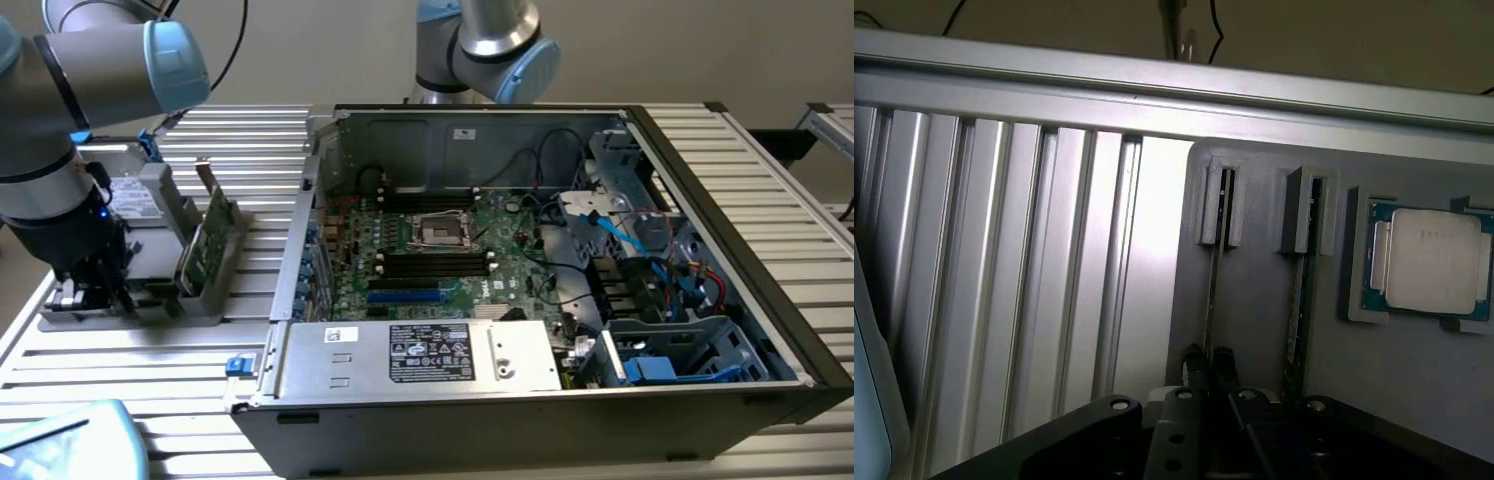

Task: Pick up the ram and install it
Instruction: 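Pick up the ram and move it above insertion slot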

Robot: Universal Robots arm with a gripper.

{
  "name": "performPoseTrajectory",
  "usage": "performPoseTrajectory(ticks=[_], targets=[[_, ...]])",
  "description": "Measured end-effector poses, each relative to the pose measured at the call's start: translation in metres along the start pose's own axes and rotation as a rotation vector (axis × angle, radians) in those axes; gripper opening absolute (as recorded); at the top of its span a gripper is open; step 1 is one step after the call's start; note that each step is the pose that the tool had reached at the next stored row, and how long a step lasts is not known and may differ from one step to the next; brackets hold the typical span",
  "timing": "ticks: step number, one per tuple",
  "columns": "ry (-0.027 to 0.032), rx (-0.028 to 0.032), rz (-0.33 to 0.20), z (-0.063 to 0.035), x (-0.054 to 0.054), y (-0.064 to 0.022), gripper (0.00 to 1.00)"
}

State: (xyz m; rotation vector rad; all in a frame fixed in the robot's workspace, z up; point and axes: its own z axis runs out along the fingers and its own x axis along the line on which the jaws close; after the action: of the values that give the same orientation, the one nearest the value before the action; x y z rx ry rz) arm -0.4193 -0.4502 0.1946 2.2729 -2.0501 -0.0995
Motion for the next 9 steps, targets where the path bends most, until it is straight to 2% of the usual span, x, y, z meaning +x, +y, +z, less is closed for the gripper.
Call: performPoseTrajectory(ticks=[6,9], targets=[[-0.0005,0.0003,0.000,-0.0002,0.0000,0.0000,0.14],[-0.0015,0.0002,0.000,-0.0038,0.0000,0.0004,0.14]])
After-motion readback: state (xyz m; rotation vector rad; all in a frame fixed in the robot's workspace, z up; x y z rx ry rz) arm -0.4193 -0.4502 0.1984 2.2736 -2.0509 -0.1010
